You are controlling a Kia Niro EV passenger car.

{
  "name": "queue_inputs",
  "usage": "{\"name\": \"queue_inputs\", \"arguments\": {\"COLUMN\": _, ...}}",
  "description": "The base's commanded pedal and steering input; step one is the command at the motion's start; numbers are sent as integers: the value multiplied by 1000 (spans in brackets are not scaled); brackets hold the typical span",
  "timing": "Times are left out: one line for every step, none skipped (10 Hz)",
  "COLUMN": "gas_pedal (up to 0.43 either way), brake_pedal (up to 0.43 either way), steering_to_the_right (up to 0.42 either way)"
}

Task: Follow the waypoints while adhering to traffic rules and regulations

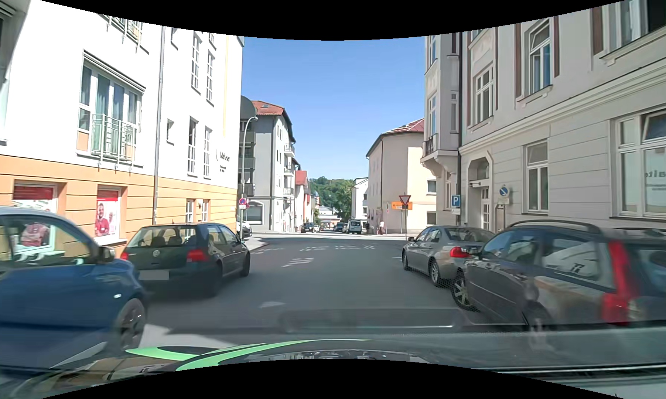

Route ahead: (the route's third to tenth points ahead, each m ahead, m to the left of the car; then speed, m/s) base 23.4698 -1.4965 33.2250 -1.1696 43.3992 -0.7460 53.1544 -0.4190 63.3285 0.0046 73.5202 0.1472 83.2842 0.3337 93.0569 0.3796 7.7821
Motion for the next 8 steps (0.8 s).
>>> {"name": "queue_inputs", "arguments": {"gas_pedal": 0, "brake_pedal": 201, "steering_to_the_right": -2}}
{"name": "queue_inputs", "arguments": {"gas_pedal": 0, "brake_pedal": 201, "steering_to_the_right": 0}}
{"name": "queue_inputs", "arguments": {"gas_pedal": 0, "brake_pedal": 207, "steering_to_the_right": 0}}
{"name": "queue_inputs", "arguments": {"gas_pedal": 0, "brake_pedal": 213, "steering_to_the_right": 0}}
{"name": "queue_inputs", "arguments": {"gas_pedal": 0, "brake_pedal": 213, "steering_to_the_right": 1}}
{"name": "queue_inputs", "arguments": {"gas_pedal": 0, "brake_pedal": 220, "steering_to_the_right": 1}}
{"name": "queue_inputs", "arguments": {"gas_pedal": 0, "brake_pedal": 226, "steering_to_the_right": 3}}
{"name": "queue_inputs", "arguments": {"gas_pedal": 0, "brake_pedal": 226, "steering_to_the_right": 7}}
